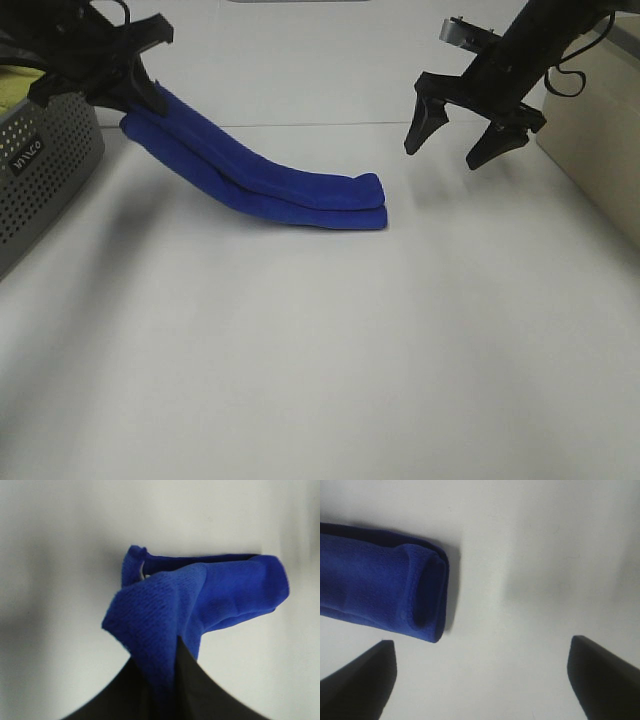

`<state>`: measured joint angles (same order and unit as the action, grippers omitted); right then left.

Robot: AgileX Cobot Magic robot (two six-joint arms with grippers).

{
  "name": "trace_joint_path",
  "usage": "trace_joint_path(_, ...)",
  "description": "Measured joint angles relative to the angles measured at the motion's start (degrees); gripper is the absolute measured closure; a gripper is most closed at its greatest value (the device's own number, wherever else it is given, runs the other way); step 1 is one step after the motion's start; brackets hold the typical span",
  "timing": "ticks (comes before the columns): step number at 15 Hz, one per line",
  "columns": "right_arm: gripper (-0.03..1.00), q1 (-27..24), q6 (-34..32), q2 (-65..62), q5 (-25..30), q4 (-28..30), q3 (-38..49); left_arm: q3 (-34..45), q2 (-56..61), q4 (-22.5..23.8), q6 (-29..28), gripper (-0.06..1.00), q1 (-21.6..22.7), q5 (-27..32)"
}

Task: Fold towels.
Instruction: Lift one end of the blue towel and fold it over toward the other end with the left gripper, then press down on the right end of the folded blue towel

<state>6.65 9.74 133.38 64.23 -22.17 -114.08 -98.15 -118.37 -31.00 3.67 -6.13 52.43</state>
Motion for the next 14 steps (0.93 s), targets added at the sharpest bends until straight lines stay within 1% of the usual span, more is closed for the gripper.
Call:
trace_joint_path(2, 0.1, 0.0, 0.0, 0.0, 0.06, 0.06, 0.0, -3.72, 0.17, -1.15, -1.72, 0.88, -3.15, 0.34)
trace_joint_path(4, 0.1, 0.0, 0.0, 0.0, 0.74, 0.11, 0.0, -4.81, -1.03, -4.24, -2.23, 0.88, -6.02, 0.23)
trace_joint_path(5, 0.1, 0.0, 0.0, 0.0, 2.29, 0.11, 0.0, -6.02, -3.78, -7.45, -2.58, 0.88, -8.94, -0.69)
trace_joint_path(7, 0.1, 0.0, 0.0, 0.0, 3.38, 0.17, 0.0, -8.77, -8.77, -10.54, -3.27, 0.88, -11.86, -2.64)
trace_joint_path(8, 0.1, 0.0, 0.0, 0.0, 3.55, 0.17, 0.0, -10.31, -11.06, -11.75, -3.67, 0.88, -13.18, -4.13)
trace_joint_path(10, 0.1, 0.0, 0.0, 0.0, 4.07, 0.17, 0.0, -14.04, -15.3, -12.32, -6.82, 0.88, -15.01, -6.07)
trace_joint_path(11, 0.1, 0.0, 0.0, 0.0, 4.13, 0.17, 0.0, -15.81, -16.9, -12.2, -8.42, 0.85, -15.47, -6.42)
trace_joint_path(12, 0.1, 0.0, 0.0, 0.0, 4.13, 0.17, 0.0, -17.13, -18.33, -12.2, -9.85, 0.78, -15.7, -6.59)
trace_joint_path(13, 0.1, 0.0, 0.0, 0.0, 4.13, 0.17, 0.0, -17.76, -19.31, -12.15, -11.12, 0.67, -16.04, -6.93)
trace_joint_path(14, 0.1, 0.0, 0.0, 0.0, 4.13, 0.11, 0.0, -17.93, -19.82, -12.32, -12.09, 0.52, -16.16, -7.56)
